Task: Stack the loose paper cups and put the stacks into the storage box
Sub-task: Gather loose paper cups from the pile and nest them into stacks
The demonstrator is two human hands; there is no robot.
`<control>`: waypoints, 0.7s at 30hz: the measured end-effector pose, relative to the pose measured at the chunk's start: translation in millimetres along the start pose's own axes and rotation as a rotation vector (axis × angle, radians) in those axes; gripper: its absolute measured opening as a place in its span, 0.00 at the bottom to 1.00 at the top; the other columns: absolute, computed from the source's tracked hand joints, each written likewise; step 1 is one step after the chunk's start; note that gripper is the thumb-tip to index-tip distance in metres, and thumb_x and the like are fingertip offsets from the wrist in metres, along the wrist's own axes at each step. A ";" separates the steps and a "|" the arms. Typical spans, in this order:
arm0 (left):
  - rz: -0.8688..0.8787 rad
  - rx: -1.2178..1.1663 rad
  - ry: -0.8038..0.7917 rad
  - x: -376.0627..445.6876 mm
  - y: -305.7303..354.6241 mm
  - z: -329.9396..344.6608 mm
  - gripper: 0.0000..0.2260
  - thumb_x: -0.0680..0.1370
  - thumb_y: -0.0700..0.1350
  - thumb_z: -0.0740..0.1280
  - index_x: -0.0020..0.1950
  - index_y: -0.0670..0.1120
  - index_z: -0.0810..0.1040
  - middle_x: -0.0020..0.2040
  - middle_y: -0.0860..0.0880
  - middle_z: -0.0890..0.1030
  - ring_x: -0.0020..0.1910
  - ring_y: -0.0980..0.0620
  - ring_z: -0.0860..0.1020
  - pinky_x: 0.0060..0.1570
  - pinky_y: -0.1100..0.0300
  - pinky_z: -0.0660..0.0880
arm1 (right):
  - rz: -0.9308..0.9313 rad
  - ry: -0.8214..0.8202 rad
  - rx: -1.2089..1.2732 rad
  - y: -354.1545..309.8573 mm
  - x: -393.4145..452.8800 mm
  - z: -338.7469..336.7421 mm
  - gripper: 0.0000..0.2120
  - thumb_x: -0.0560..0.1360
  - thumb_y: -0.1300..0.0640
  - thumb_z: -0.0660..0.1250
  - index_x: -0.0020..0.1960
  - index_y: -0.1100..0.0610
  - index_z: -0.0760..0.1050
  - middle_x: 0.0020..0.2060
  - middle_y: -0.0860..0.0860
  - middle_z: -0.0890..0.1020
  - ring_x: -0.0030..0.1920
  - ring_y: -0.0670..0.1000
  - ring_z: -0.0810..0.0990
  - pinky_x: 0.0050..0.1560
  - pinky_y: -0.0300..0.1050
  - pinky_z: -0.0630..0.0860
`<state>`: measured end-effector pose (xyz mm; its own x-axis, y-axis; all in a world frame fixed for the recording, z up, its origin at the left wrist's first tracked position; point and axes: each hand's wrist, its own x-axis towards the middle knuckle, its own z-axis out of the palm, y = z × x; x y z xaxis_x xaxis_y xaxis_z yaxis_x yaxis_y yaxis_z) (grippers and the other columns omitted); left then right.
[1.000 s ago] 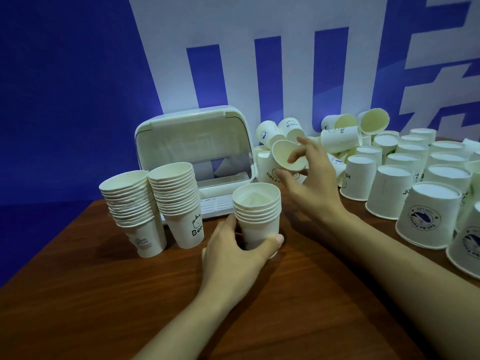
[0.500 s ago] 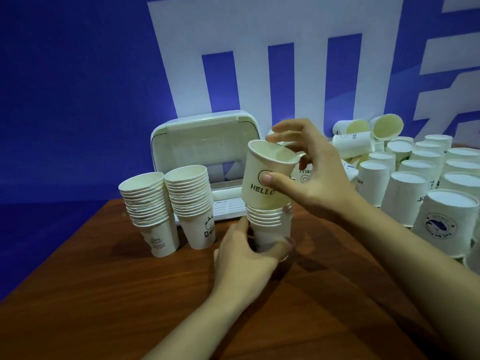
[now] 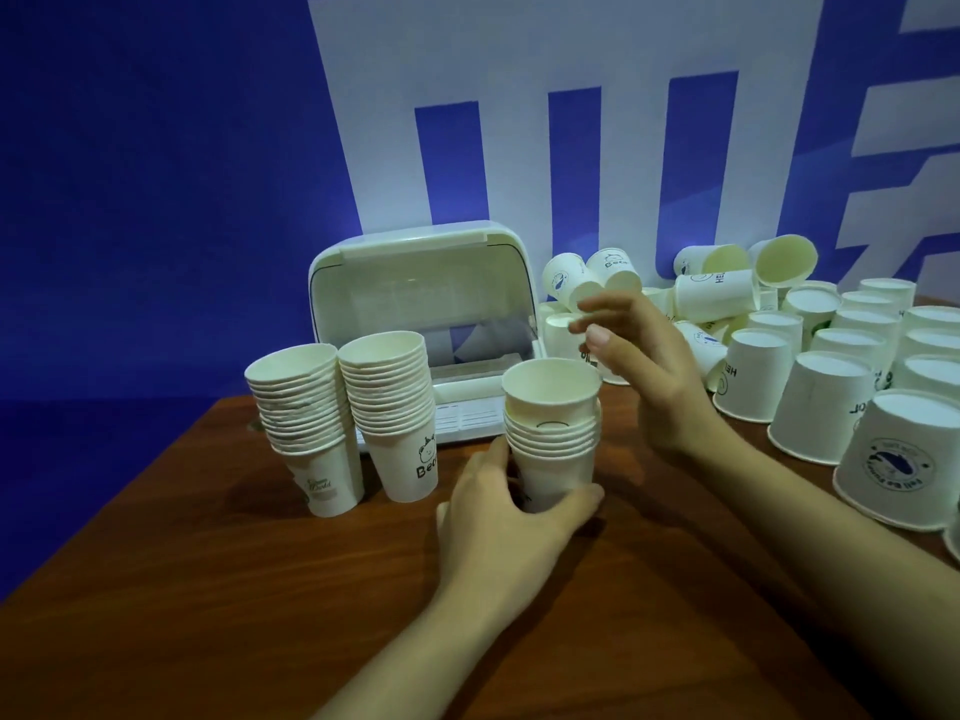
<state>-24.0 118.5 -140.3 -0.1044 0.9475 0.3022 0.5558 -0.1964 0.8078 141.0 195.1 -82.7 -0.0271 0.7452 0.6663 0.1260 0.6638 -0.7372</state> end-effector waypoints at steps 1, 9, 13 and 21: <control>-0.001 0.005 0.003 -0.5 0.7 -0.2 0.30 0.63 0.73 0.71 0.61 0.63 0.77 0.56 0.61 0.81 0.57 0.57 0.79 0.62 0.45 0.77 | 0.038 0.056 -0.081 9.7 1.1 0.7 0.19 0.73 0.41 0.65 0.58 0.51 0.77 0.53 0.48 0.83 0.55 0.50 0.80 0.56 0.53 0.76; -0.004 0.049 0.019 2.8 -0.2 0.1 0.33 0.60 0.75 0.68 0.61 0.63 0.78 0.55 0.63 0.80 0.57 0.60 0.78 0.64 0.49 0.75 | 0.206 0.126 -0.908 95.6 32.3 -9.4 0.38 0.73 0.51 0.74 0.77 0.55 0.60 0.76 0.55 0.65 0.76 0.58 0.61 0.73 0.59 0.60; -0.010 0.015 0.009 2.6 -1.4 1.4 0.32 0.58 0.75 0.67 0.60 0.64 0.77 0.55 0.64 0.80 0.58 0.62 0.77 0.66 0.51 0.74 | 0.246 0.034 -1.047 115.3 52.9 -3.1 0.44 0.76 0.50 0.70 0.82 0.54 0.46 0.81 0.57 0.53 0.77 0.61 0.56 0.74 0.60 0.59; -0.013 0.028 0.003 2.5 1.2 -0.2 0.30 0.59 0.75 0.66 0.58 0.66 0.75 0.54 0.65 0.78 0.57 0.63 0.76 0.66 0.51 0.73 | 0.295 0.173 -1.124 107.8 58.1 -15.1 0.43 0.69 0.43 0.72 0.78 0.53 0.58 0.58 0.59 0.72 0.61 0.62 0.69 0.59 0.56 0.70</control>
<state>-23.7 120.6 -138.4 -0.1144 0.9493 0.2929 0.5775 -0.1763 0.7971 167.9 308.9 -121.7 0.2735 0.7847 0.5563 0.9119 -0.0275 -0.4095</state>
